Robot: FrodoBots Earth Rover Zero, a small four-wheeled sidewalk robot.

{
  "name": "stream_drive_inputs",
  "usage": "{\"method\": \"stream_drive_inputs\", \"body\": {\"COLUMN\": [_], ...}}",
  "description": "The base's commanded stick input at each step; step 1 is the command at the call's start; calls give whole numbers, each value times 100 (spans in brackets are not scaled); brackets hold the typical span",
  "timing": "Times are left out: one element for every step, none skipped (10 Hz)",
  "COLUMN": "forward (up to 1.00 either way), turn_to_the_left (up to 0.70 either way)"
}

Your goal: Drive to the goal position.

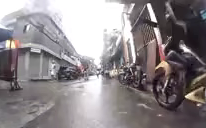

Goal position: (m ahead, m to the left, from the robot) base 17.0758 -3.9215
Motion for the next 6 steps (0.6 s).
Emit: {"method": "stream_drive_inputs", "body": {"forward": [99,99,99,99,99,99], "turn_to_the_left": [0,0,0,0,0,39]}}
